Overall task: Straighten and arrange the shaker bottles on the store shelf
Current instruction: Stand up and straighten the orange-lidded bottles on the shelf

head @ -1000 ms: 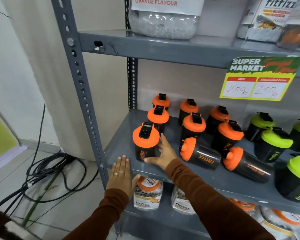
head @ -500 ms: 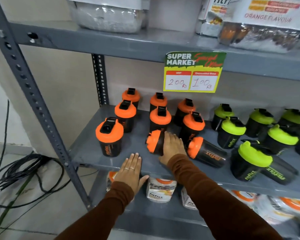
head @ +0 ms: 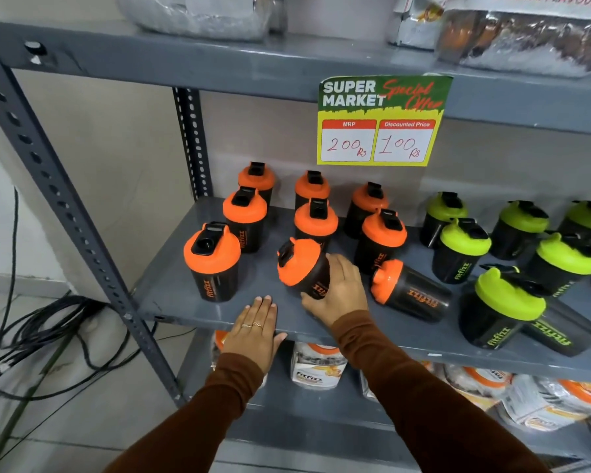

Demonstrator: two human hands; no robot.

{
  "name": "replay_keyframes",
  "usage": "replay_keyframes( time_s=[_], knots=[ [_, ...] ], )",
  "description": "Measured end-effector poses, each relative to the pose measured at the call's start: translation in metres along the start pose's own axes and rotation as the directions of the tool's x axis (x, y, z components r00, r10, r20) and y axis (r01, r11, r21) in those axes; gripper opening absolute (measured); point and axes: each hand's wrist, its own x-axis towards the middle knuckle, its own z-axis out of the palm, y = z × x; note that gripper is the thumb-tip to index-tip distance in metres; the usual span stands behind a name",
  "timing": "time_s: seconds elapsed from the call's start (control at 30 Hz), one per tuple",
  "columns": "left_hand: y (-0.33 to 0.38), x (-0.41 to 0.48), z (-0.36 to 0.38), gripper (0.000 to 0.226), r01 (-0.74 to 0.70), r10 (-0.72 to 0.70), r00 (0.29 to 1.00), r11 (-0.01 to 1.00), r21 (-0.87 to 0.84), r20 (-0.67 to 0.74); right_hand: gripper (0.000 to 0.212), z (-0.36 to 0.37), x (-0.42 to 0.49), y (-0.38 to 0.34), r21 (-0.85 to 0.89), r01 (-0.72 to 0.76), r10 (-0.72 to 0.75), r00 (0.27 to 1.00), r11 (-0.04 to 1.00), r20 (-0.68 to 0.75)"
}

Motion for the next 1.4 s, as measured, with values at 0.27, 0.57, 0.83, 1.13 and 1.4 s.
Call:
replay_keyframes(
  time_s=[0.27,0.57,0.83,1.13,1.4],
  knots=[
    [0.0,0.001,-0.002,0.057,-0.028,0.027,0.999,0.999,0.017,0.025,0.084,0.026,-0.015,0.0,0.514,-0.356,0.48,0.868,0.78,-0.127],
    [0.0,0.0,-0.002,0.062,0.014,-0.015,0.997,1.0,0.015,0.08,0.104,0.007,-0.026,0.007,0.338,-0.297,0.313,0.95,0.893,0.009],
    [0.004,-0.003,-0.001,0.081,0.049,-0.049,0.996,0.999,0.0,0.068,0.093,-0.048,-0.015,0.066,-0.376,-0.205,0.106,0.958,0.904,-0.267],
    [0.011,-0.004,-0.008,0.068,0.09,-0.094,0.993,0.995,0.051,0.073,0.08,-0.049,-0.02,0.092,-0.66,-0.211,0.131,0.977,0.722,-0.169],
    [0.013,-0.005,-0.006,0.059,0.067,-0.068,0.998,0.997,0.048,0.004,0.081,-0.047,-0.029,0.076,-0.041,-0.249,0.236,0.949,0.968,-0.208]
  ],
)
